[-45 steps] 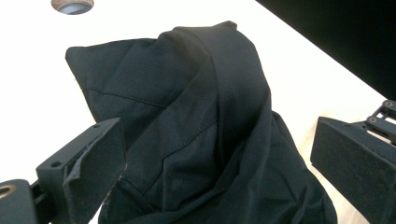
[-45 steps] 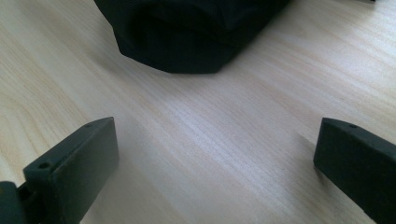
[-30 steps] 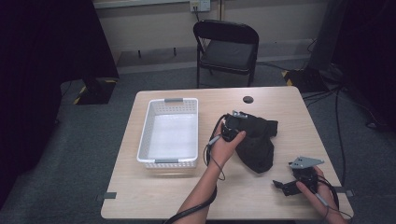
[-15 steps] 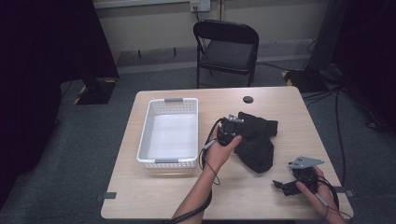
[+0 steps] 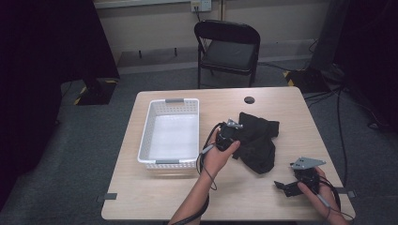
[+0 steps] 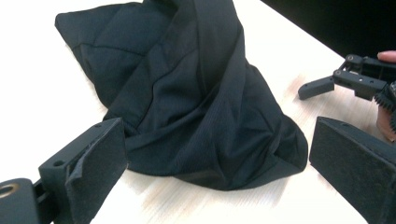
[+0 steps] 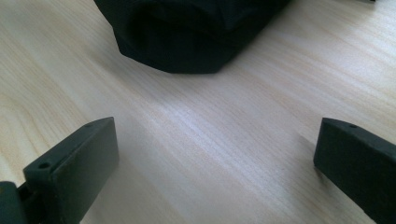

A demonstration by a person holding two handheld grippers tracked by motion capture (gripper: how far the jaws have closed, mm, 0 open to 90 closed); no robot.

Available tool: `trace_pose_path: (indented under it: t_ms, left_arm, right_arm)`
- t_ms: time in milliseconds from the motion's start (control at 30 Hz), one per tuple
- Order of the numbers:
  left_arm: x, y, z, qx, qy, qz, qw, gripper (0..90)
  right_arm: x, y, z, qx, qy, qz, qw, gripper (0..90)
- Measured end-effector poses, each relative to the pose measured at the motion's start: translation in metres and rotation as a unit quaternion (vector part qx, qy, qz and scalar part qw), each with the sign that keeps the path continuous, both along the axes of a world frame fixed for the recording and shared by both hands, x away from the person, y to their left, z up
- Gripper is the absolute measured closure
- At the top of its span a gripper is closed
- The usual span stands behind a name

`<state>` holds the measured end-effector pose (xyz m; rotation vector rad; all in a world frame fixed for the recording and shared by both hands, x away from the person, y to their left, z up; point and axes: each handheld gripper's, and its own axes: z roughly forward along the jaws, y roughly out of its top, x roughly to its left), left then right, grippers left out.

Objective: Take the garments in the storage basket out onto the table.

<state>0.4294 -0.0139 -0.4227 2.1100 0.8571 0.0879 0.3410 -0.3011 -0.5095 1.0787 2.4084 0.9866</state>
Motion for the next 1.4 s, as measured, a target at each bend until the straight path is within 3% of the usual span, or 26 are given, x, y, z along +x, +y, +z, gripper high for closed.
trace_pose_path:
  t_ms: [633, 900, 1400]
  left_arm:
    - [-0.015, 0.011, -0.020, -0.001, 0.012, -0.012, 0.9999, 3.5]
    - [-0.023, 0.012, -0.026, 0.003, 0.018, -0.030, 0.9994, 3.5]
    - [-0.035, 0.016, -0.037, 0.009, 0.014, -0.042, 0.9990, 3.5]
  right_arm:
    - [0.000, 0.000, 0.000, 0.000, 0.000, 0.000, 1.0000, 0.0]
    - [0.000, 0.000, 0.000, 0.000, 0.000, 0.000, 1.0000, 0.0]
    - [0.000, 0.000, 0.000, 0.000, 0.000, 0.000, 1.0000, 0.0]
